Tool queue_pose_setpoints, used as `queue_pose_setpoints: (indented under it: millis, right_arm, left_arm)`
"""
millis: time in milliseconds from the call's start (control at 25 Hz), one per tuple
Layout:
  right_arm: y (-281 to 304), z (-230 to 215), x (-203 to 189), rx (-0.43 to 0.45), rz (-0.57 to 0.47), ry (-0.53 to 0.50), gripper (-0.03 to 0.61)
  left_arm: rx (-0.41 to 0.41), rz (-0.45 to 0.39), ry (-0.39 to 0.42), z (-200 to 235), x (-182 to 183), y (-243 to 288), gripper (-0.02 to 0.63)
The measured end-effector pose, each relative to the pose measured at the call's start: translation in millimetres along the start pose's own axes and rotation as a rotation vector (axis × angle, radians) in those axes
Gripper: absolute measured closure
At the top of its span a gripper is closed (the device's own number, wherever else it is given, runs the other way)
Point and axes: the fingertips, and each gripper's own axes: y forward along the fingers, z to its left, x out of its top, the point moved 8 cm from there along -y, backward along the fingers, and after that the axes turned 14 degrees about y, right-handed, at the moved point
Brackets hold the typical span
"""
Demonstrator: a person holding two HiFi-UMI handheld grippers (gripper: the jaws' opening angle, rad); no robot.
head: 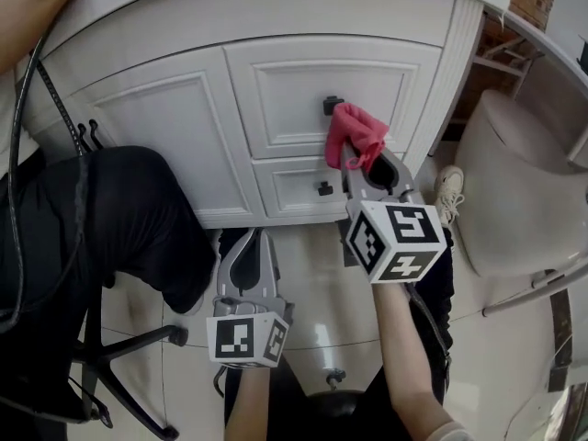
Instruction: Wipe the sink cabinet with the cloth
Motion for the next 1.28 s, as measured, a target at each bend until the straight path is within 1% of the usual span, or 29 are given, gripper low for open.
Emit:
queue_pose_setpoints:
  millis: [120, 240, 320, 360, 440, 600, 760, 880, 960, 1040, 1120, 1160, 1200, 1280]
  right_arm:
    - [27, 49, -46, 0.105, 0.088, 0.006, 0.509]
    - [49, 88, -77, 0.213, 0.15, -0.015, 0.509]
    - [58, 100, -89, 0.252, 0.174, -0.036, 0.509]
    - [61, 99, -92, 0.248, 0.177, -0.049, 0.509]
    - [61, 83, -91, 0.2, 0.166, -0.065, 0.509]
    - [42, 20, -68, 0.089, 0.103, -0.037, 0.508]
    - [10, -52, -42, -0.066, 0.033, -0.039, 0.508]
    - [-10, -102, -25, -0.178, 0.003, -0.025, 0.508]
    - [-21, -130, -16, -0.24, -0.006, -0.02, 0.508]
    - [-31, -148, -10, -0.29, -0.014, -0.016, 0.508]
    - [-38, -151, -8, -0.302, -0.024, -0.002, 0.509]
    - [-40, -144, -10, -0.284, -0.026, 0.004, 0.509]
    - [-40, -133, -15, -0.252, -0.022, 0.007, 0.509]
    - [-34, -101, -34, -0.156, 0.002, 0.013, 0.509]
  left_arm:
    - [0.031, 0.013, -0.011, 18, -6, -9, 0.6]
    - [0.054, 0.024, -0.023, 33, -13, -13, 0.6]
    - [0.066, 0.031, -0.027, 39, -17, -12, 0.601]
    - [0.07, 0.035, -0.029, 41, -18, -11, 0.6]
    - [0.066, 0.039, -0.032, 40, -20, -8, 0.601]
    - [0.045, 0.047, -0.025, 30, -22, 0, 0.601]
    - [0.012, 0.052, -0.029, 8, -25, 12, 0.601]
    - [-0.014, 0.053, -0.024, -11, -25, 20, 0.601]
    - [-0.029, 0.047, -0.017, -20, -26, 24, 0.601]
    - [-0.036, 0.038, -0.016, -26, -27, 26, 0.601]
    - [-0.031, 0.041, -0.016, -27, -28, 26, 0.601]
    - [-0.022, 0.045, -0.015, -26, -30, 25, 0.601]
    - [-0.01, 0.051, -0.017, -24, -31, 23, 0.601]
    - [0.017, 0.058, -0.021, -16, -34, 17, 0.601]
